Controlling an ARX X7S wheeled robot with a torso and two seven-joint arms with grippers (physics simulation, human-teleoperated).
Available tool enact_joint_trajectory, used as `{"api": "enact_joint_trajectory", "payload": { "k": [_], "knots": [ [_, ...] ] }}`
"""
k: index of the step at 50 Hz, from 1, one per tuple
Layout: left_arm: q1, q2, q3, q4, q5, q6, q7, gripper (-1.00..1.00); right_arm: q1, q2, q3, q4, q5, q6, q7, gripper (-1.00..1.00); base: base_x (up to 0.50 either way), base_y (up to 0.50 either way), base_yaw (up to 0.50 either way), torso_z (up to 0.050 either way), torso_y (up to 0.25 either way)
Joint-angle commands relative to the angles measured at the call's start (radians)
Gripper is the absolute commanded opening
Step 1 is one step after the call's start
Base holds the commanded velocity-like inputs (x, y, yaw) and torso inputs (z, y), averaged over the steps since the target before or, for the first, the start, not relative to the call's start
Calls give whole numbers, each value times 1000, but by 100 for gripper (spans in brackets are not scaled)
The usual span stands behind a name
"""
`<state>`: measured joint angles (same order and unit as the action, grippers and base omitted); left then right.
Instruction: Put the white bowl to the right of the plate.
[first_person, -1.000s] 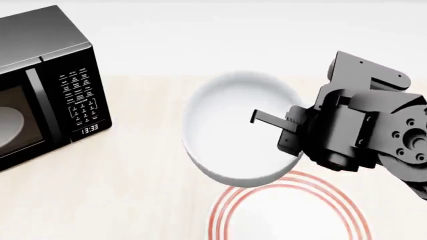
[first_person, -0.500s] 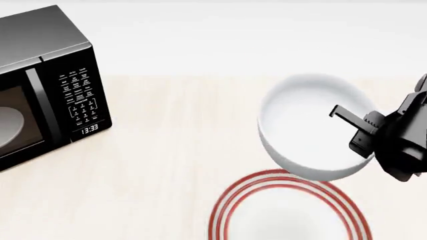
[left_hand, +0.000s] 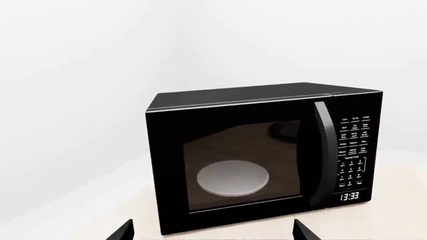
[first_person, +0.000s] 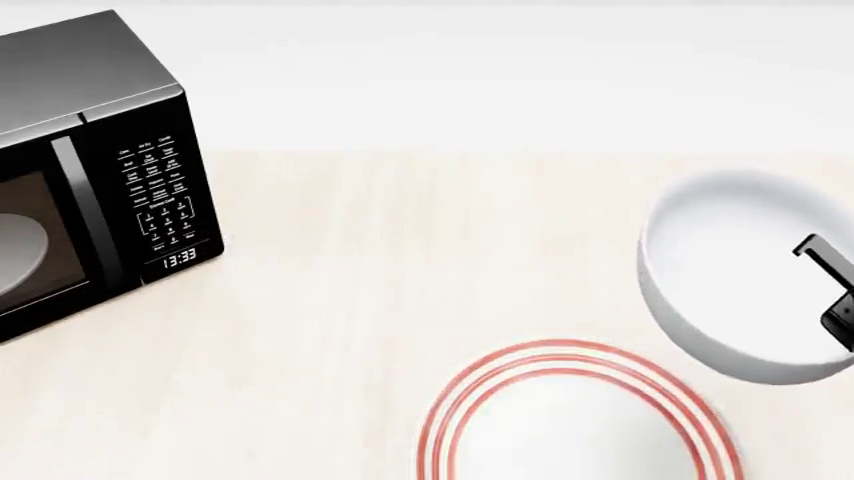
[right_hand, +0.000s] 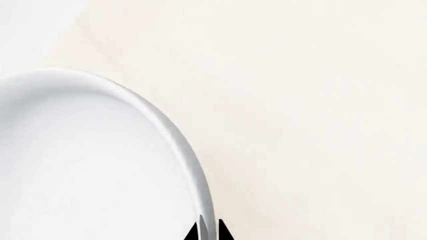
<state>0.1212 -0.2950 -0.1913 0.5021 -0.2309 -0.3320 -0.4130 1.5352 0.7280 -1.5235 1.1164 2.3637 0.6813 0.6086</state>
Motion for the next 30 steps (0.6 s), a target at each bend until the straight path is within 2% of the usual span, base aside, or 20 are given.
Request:
{"api": "enact_joint_trajectory", "payload": {
  "k": [1, 14, 30],
  "knots": [
    [-8, -2, 12, -14, 4, 1, -3, 100, -18, 54, 45, 2, 6, -54, 7, -100, 0, 0, 0, 0, 0],
    [-10, -6, 21, -21, 6, 2, -6, 100, -52, 138, 72, -63, 27, -123, 51, -100, 0, 0, 0, 0, 0],
    [-7, -9, 28, -22, 8, 8, -11, 100, -104, 149, 75, 26, 38, -122, 16, -100, 0, 0, 0, 1, 1]
  ]
}}
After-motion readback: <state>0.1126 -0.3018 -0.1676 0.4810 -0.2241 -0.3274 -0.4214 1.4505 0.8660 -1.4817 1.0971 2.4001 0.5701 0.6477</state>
